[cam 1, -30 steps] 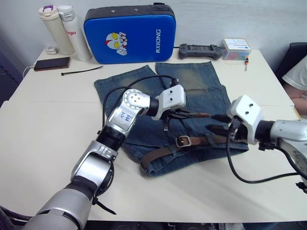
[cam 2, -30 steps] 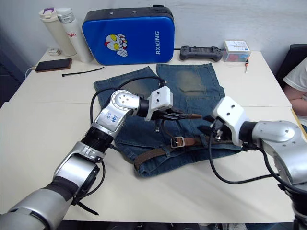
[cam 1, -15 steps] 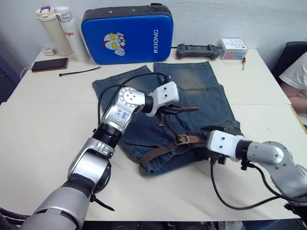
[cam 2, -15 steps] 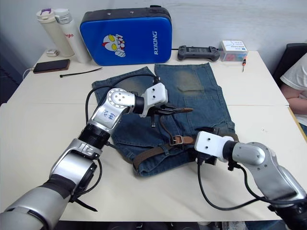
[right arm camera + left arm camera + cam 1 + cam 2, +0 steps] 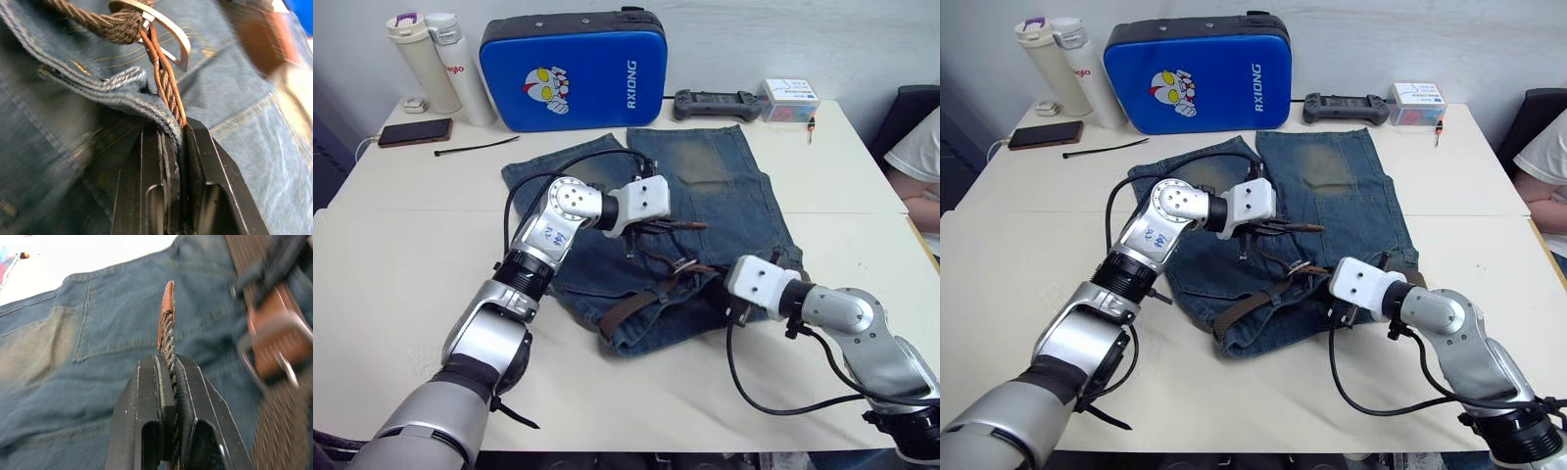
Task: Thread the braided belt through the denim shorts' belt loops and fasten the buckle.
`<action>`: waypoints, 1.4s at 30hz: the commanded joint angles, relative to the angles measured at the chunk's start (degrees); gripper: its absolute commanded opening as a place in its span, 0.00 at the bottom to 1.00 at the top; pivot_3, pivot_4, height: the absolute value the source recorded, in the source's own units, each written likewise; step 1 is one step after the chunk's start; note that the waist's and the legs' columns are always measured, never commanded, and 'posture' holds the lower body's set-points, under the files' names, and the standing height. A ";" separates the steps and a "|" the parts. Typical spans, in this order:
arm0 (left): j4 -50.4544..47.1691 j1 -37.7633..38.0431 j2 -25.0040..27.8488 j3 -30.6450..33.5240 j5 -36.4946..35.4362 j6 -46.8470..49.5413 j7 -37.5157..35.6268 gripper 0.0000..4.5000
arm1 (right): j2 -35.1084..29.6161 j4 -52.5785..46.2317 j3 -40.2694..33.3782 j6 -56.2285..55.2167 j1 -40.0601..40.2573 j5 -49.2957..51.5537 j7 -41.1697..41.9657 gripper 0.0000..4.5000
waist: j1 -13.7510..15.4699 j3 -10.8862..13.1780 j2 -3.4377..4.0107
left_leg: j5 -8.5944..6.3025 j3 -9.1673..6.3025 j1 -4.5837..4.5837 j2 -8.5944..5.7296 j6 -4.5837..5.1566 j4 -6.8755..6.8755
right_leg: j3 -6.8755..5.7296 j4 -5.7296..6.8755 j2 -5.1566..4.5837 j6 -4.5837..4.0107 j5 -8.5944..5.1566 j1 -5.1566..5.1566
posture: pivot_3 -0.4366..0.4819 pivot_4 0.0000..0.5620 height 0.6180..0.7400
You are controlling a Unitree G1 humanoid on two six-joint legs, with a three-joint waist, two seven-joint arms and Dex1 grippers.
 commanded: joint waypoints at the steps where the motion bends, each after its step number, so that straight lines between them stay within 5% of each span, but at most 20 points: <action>1: -1.82 -1.42 1.23 -1.32 2.34 -4.37 -0.60 0.00 | 0.83 -2.55 -2.80 3.22 -1.02 1.33 -1.42 0.01 | 0.00 0.00 0.00 | 0.00 0.00 0.00 0.00 0.00 0.00 | 0.00 0.00 0.00 0.00 0.00 0.00 | 0.48 0.27 1.00; 22: -2.40 -2.80 4.89 -1.17 1.52 -2.26 -10.29 0.00 | 1.35 -2.96 -1.40 7.95 -1.85 0.68 -2.08 0.01 | -0.05 0.00 0.00 | -0.01 -0.01 -0.01 0.00 0.01 0.00 | 0.00 0.04 0.01 0.00 0.00 0.00 | 0.48 0.27 1.00; 42: -3.65 -3.31 -0.26 -2.62 1.38 -0.56 -10.93 0.00 | 1.88 -4.90 0.99 7.90 -4.54 0.61 -0.87 0.01 | -0.10 0.00 0.00 | -0.01 -0.01 -0.01 0.00 0.02 0.00 | 0.00 0.05 0.01 0.00 0.00 0.00 | 0.48 0.27 1.00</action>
